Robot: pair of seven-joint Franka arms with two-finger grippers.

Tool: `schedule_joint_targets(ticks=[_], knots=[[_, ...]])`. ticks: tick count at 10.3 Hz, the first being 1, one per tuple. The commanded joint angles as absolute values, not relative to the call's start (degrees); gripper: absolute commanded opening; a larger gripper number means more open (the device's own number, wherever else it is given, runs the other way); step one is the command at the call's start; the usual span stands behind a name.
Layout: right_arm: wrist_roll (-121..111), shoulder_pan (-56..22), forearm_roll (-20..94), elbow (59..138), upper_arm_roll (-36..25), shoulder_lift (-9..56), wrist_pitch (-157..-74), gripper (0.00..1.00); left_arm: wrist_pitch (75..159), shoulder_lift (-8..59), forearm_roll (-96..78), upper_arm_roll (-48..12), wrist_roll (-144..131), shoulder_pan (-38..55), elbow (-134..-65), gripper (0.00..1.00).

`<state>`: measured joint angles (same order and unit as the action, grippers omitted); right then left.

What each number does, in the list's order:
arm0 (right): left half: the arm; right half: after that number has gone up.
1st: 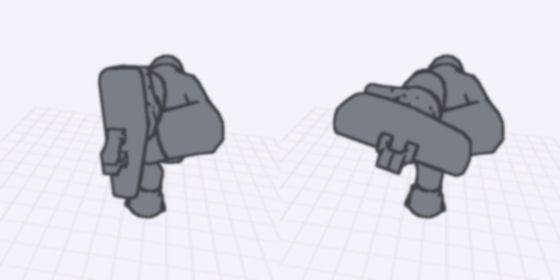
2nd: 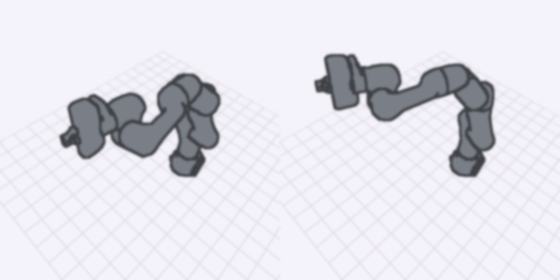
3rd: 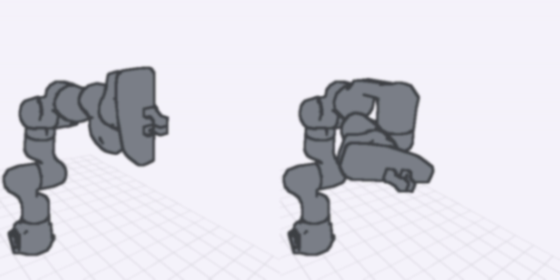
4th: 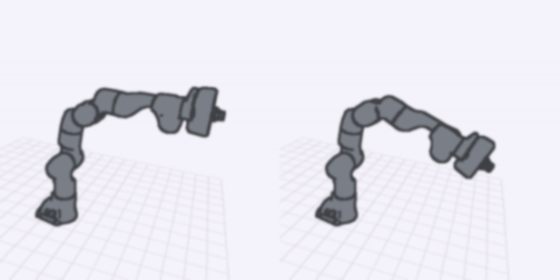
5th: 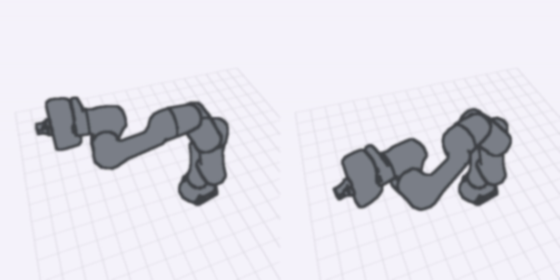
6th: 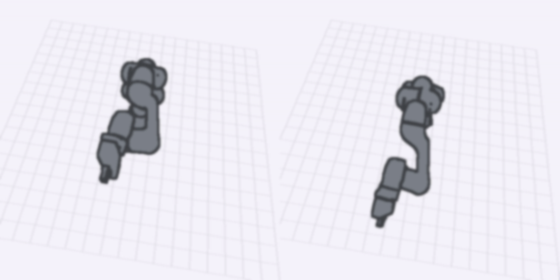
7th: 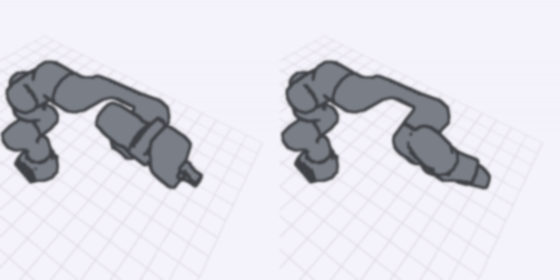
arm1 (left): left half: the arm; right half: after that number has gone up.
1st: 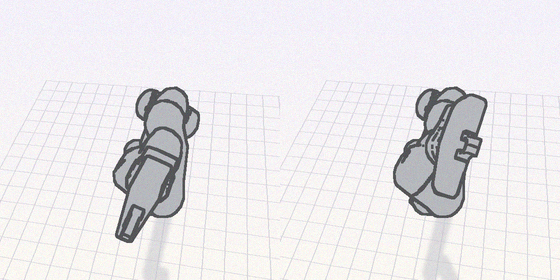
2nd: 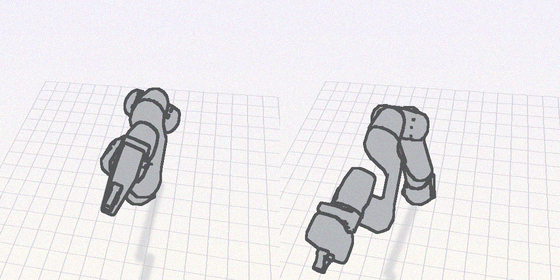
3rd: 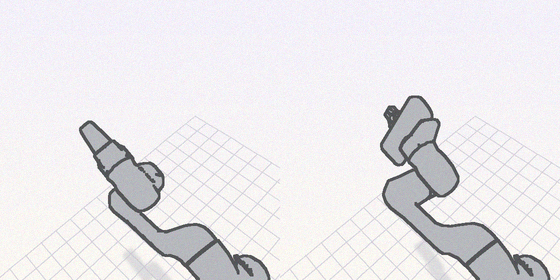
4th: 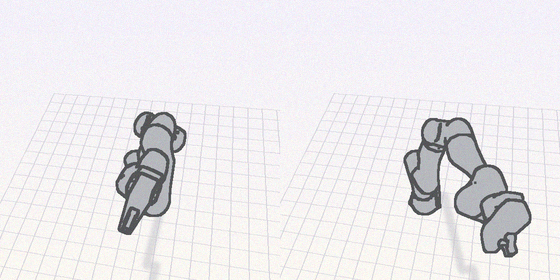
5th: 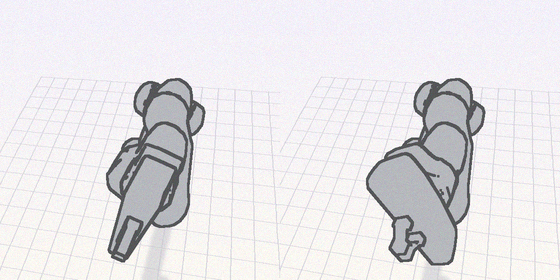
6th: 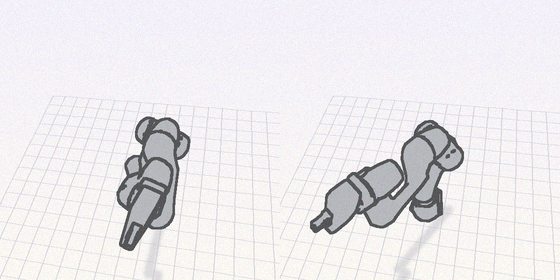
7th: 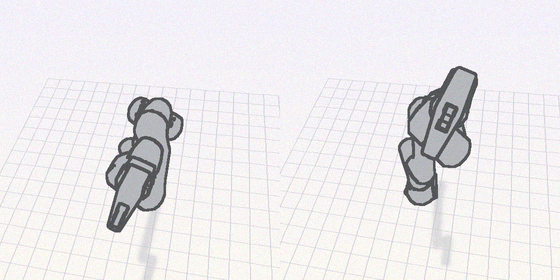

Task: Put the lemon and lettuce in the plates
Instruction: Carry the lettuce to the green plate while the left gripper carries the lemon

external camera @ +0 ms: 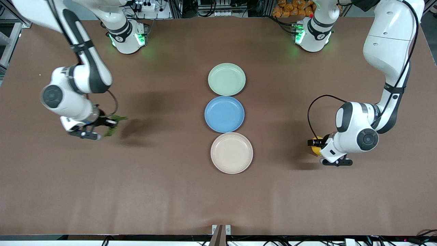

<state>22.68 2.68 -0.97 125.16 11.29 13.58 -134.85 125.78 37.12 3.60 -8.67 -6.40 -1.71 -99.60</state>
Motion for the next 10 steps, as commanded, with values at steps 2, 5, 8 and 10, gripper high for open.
schedule_joint_targets(ticks=[2,5,8,10], knots=[[40.74,-0.26,-0.35,125.77,23.87,12.83,-134.56,0.0,126.21,36.92,4.92,-8.88,-6.33,-1.76,-99.05,0.0],[50.51,-4.1,-0.35,125.51,33.73,13.27,-134.74,0.0,124.55,31.76,4.57,-9.05,-9.04,-0.1,-98.44,0.0],[55.97,-14.47,-1.14,119.64,34.54,19.05,-134.83,0.0,123.31,29.27,4.13,-14.83,-14.91,0.79,-97.39,0.0],[58.53,-19.23,-1.32,118.39,34.45,20.56,-135.0,0.0,123.4,31.27,4.22,-17.75,-22.56,2.88,-93.89,0.0]])
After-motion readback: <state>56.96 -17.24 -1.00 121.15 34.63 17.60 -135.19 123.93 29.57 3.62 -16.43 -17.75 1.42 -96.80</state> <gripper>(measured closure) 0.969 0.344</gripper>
